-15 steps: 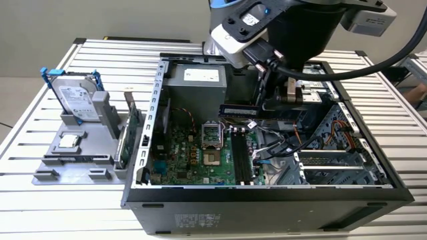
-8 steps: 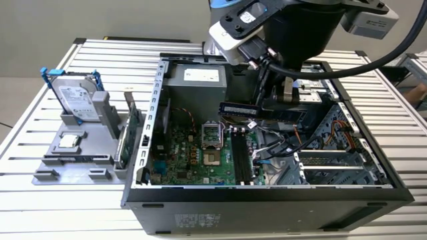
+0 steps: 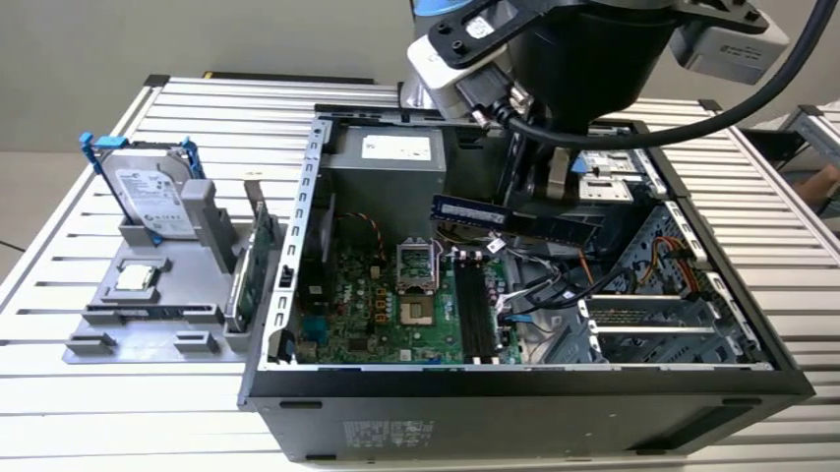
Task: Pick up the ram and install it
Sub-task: 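Insert the ram into the slot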
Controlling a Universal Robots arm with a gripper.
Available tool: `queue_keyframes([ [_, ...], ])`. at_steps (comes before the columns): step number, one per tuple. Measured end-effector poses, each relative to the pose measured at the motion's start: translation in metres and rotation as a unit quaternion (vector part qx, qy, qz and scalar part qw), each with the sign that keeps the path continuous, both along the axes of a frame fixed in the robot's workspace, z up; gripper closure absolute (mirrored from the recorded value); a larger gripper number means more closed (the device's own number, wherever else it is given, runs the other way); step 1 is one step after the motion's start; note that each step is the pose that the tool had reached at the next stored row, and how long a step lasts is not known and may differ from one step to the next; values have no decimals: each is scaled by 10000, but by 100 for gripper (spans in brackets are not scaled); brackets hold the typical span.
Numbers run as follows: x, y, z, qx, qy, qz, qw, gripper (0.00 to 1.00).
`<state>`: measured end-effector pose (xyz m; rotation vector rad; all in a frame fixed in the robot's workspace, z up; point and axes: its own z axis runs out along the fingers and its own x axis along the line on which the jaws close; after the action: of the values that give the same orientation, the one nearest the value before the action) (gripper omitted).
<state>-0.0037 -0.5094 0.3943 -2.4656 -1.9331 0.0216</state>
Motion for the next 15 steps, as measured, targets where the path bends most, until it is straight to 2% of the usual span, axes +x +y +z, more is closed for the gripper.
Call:
queue_keyframes([
  [4, 0, 0, 0, 0, 0, -253, 9997, 100],
  [7, 0, 0, 0, 0, 0, -443, 9990, 100],
  [11, 0, 0, 0, 0, 0, -680, 9977, 100],
  [15, 0, 0, 0, 0, 0, -924, 9957, 100],
])
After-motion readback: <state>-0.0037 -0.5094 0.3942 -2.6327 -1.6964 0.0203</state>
